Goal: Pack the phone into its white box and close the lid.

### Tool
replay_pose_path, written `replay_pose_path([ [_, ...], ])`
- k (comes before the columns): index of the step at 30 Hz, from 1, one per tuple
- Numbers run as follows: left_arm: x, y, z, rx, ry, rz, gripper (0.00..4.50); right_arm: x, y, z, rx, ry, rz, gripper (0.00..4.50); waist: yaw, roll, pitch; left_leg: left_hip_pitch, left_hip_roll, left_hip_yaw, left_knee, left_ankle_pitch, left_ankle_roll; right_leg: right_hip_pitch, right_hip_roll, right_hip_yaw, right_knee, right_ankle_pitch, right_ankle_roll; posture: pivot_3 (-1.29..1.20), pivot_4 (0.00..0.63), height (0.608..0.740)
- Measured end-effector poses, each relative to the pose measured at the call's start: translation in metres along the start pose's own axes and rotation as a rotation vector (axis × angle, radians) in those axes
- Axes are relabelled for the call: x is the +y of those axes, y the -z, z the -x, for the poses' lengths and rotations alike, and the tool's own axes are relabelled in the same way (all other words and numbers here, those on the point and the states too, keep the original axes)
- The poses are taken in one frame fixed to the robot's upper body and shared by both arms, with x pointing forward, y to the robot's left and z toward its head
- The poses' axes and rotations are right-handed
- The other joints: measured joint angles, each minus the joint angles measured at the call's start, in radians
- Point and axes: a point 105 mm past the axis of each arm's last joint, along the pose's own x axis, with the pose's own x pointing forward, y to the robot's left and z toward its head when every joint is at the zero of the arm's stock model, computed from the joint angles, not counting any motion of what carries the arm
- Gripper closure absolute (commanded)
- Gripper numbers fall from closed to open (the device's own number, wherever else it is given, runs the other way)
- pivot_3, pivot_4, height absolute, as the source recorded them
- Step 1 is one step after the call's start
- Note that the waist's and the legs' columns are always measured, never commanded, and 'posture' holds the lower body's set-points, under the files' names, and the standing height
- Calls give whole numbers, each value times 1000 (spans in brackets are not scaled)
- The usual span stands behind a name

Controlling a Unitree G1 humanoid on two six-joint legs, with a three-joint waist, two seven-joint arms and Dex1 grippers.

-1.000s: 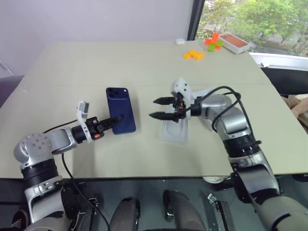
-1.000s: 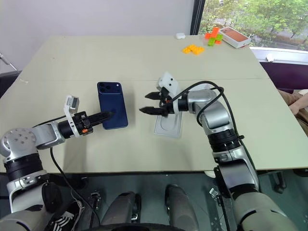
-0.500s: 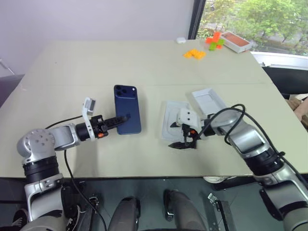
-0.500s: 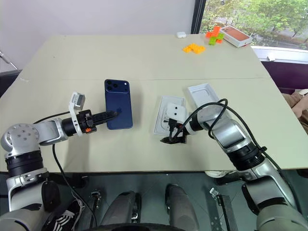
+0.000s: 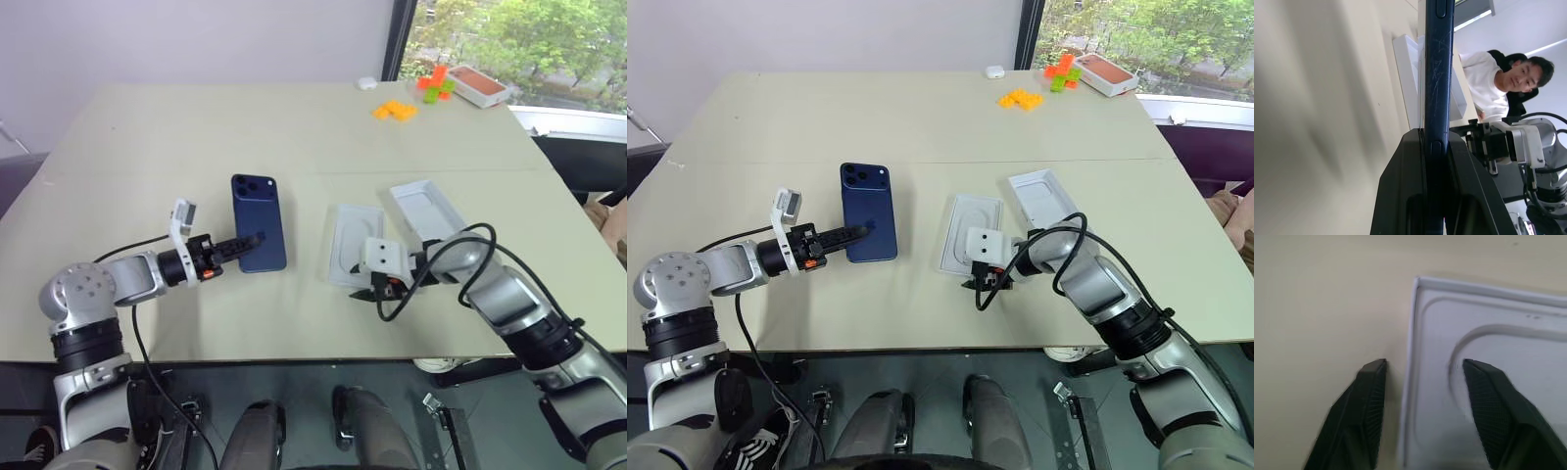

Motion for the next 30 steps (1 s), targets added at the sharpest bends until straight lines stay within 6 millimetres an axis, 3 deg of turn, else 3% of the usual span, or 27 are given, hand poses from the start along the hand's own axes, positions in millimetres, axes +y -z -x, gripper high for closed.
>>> replay_pose_path([
  [2,1,0,0,0,-6,0,4500,0,0,-1,-3,-1,0,2622,0,0,0,0,0,0,0,0,0,0,0,0,1,0,0,0,150,740],
  [5,1,1,-1,0,-4,3,4500,-1,-1,-2,1,14,36,3978,0,-1,0,1,0,0,1,1,-1,1,0,0,2,0,0,0,150,740],
  [15,1,-1,-2,-12,-3,-1,4500,-3,-5,-7,-14,23,60,3978,-4,-1,-1,2,0,0,1,2,-2,1,2,0,4,1,-2,0,150,740],
  [21,-3,-11,-5,-31,6,-11,4500,7,-28,-30,-96,-12,55,3978,-4,-1,-1,2,2,-1,1,3,-3,0,3,0,5,2,-3,0,150,740],
  [30,-6,-22,-2,-73,12,-8,4500,13,-44,-43,-126,-1,20,3978,-3,-1,-1,2,1,-1,1,3,-3,0,2,0,5,2,-3,0,150,740],
])
